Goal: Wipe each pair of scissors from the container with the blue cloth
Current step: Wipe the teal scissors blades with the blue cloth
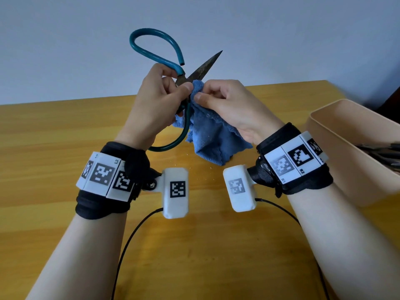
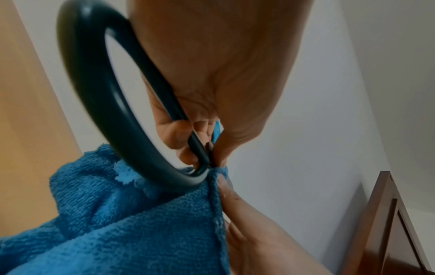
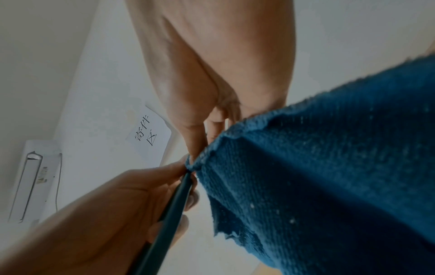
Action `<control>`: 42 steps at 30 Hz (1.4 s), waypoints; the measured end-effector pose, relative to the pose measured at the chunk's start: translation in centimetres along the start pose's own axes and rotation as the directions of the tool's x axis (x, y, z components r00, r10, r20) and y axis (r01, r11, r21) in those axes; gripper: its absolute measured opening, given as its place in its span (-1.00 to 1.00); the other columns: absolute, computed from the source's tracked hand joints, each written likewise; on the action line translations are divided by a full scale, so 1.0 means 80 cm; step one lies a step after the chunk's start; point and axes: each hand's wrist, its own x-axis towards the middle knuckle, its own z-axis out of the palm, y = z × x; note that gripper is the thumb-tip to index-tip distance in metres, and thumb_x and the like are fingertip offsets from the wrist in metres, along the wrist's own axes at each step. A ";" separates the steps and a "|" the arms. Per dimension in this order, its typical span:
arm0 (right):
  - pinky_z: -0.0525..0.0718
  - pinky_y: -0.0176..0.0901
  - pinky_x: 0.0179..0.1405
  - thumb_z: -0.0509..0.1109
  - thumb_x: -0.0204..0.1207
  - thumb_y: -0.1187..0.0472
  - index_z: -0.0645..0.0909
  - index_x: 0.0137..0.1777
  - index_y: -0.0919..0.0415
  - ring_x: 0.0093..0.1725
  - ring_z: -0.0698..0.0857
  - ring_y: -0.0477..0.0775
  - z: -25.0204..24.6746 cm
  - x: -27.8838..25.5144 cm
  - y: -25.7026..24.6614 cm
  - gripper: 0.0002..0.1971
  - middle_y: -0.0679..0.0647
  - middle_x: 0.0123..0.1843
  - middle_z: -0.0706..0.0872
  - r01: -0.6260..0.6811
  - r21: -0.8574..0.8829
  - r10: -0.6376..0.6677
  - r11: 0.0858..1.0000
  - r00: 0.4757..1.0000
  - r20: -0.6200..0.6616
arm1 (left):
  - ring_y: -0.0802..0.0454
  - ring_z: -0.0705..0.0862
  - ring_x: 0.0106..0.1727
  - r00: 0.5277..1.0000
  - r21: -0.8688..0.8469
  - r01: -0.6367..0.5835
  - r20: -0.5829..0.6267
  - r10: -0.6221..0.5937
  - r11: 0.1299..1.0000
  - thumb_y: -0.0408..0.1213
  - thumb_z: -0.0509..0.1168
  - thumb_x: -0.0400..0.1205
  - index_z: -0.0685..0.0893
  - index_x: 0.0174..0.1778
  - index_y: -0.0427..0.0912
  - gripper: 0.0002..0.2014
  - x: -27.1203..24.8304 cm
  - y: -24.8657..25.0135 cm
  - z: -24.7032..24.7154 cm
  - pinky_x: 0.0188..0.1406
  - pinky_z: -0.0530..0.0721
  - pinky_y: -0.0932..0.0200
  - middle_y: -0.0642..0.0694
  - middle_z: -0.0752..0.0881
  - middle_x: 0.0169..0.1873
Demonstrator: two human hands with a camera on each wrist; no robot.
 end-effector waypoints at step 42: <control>0.68 -0.08 0.05 0.46 0.61 0.10 0.79 -0.06 0.30 -0.06 0.78 0.01 -0.027 -0.003 0.006 -0.77 0.26 -0.01 0.83 0.027 0.102 -0.030 0.994 0.999 0.036 | -0.03 0.67 -0.44 0.996 -0.087 0.050 0.084 -0.043 0.995 -0.34 0.42 0.67 0.71 0.08 -0.47 -0.78 -0.003 0.001 -0.025 -0.63 0.51 0.19 -0.03 0.70 -0.49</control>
